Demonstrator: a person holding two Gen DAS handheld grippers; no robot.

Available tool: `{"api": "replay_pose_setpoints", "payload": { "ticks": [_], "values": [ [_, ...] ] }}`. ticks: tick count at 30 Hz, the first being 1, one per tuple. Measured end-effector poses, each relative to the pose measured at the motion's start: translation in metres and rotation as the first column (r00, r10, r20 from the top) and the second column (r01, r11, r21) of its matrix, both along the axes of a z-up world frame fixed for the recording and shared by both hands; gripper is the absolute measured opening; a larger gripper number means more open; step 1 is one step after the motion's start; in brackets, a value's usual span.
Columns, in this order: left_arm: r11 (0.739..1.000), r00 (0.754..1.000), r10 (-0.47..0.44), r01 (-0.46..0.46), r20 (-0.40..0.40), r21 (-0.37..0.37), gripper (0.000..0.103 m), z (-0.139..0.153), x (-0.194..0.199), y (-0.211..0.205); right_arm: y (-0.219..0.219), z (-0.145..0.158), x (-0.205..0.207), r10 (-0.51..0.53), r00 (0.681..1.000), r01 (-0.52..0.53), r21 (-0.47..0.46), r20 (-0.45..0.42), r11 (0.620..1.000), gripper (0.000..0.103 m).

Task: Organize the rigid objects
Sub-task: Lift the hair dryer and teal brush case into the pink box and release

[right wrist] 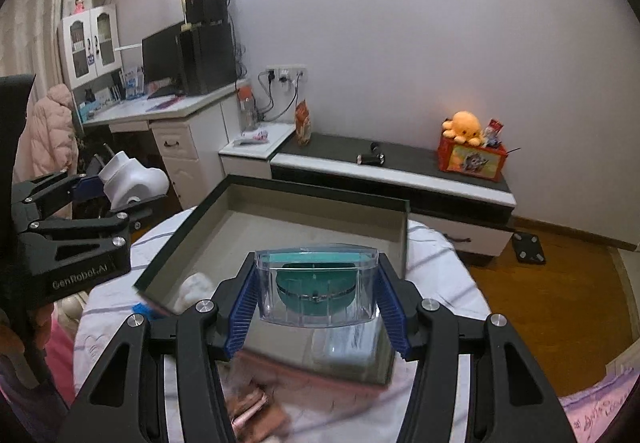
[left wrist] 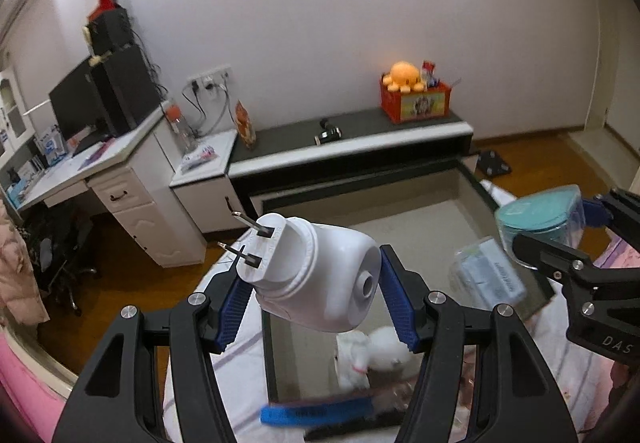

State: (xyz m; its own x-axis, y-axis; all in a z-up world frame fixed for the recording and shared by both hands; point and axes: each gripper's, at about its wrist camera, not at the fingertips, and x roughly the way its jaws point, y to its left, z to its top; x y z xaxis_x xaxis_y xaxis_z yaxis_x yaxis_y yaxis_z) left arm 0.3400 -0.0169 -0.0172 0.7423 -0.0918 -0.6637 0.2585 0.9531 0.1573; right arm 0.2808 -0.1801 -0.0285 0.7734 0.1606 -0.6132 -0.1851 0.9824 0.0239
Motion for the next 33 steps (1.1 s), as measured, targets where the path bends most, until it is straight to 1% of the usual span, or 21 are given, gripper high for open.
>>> {"api": "replay_pose_setpoints", "payload": {
  "ticks": [3,5,7,9,10,11,12,13,14,15,17,23,28,33],
  "values": [
    [1.0,0.998,-0.002,0.003,-0.057,0.025,0.062,-0.019,0.025,-0.003,0.003,-0.015,0.029,0.02,0.999,-0.02,0.002,-0.049,1.0,0.056],
    [1.0,0.997,-0.014,0.015,-0.081,0.012,0.062,-0.03,0.037,-0.004,0.006,-0.024,0.043,0.024,0.997,-0.025,-0.007,-0.075,1.0,0.056],
    [1.0,0.995,-0.021,0.022,-0.096,0.009,0.062,-0.038,0.044,-0.006,0.01,-0.033,0.056,0.024,0.994,-0.027,-0.024,-0.102,0.999,0.057],
    [1.0,0.994,-0.018,0.02,-0.104,0.017,0.064,-0.045,0.049,-0.008,0.012,-0.041,0.066,0.027,0.992,-0.029,-0.019,-0.127,0.999,0.057],
    [0.999,0.994,-0.007,0.01,-0.112,0.031,0.075,-0.048,0.05,-0.008,0.013,-0.044,0.068,0.031,0.99,-0.034,-0.014,-0.135,0.999,0.057],
    [0.999,0.993,0.007,-0.002,-0.117,0.04,0.09,-0.05,0.052,-0.007,0.013,-0.046,0.07,0.037,0.989,-0.039,-0.007,-0.143,0.999,0.057],
    [0.999,0.993,0.02,-0.015,-0.115,0.045,0.095,-0.051,0.053,-0.006,0.014,-0.049,0.073,0.037,0.988,-0.038,-0.001,-0.152,0.999,0.059],
    [0.999,0.994,0.026,-0.022,-0.106,0.039,0.1,-0.051,0.053,-0.004,0.013,-0.05,0.074,0.027,0.988,-0.028,-0.003,-0.151,1.0,0.068],
    [0.999,0.994,0.03,-0.027,-0.102,0.03,0.1,-0.05,0.053,-0.002,0.012,-0.051,0.075,0.014,0.989,-0.017,-0.015,-0.145,1.0,0.08],
    [0.999,0.994,0.032,-0.029,-0.103,0.028,0.1,-0.051,0.053,0.0,0.01,-0.05,0.075,0.005,0.99,-0.008,-0.022,-0.138,1.0,0.082],
    [0.999,0.994,0.04,-0.037,-0.103,0.032,0.1,-0.052,0.054,0.004,0.008,-0.049,0.073,-0.013,0.992,0.01,-0.024,-0.123,1.0,0.082],
    [0.998,0.992,0.055,-0.05,-0.11,0.047,0.1,-0.056,0.055,0.007,0.001,-0.051,0.075,-0.04,0.989,0.038,-0.02,-0.14,0.999,0.082],
    [0.998,0.996,0.041,-0.037,-0.084,0.054,0.1,-0.052,0.048,0.004,0.001,-0.049,0.078,-0.035,0.989,0.033,-0.015,-0.143,0.999,0.082],
    [0.998,0.997,0.04,-0.037,-0.062,0.059,0.1,-0.041,0.039,0.002,0.0,-0.042,0.07,-0.033,0.992,0.032,-0.01,-0.122,0.999,0.082]
  ]
}}
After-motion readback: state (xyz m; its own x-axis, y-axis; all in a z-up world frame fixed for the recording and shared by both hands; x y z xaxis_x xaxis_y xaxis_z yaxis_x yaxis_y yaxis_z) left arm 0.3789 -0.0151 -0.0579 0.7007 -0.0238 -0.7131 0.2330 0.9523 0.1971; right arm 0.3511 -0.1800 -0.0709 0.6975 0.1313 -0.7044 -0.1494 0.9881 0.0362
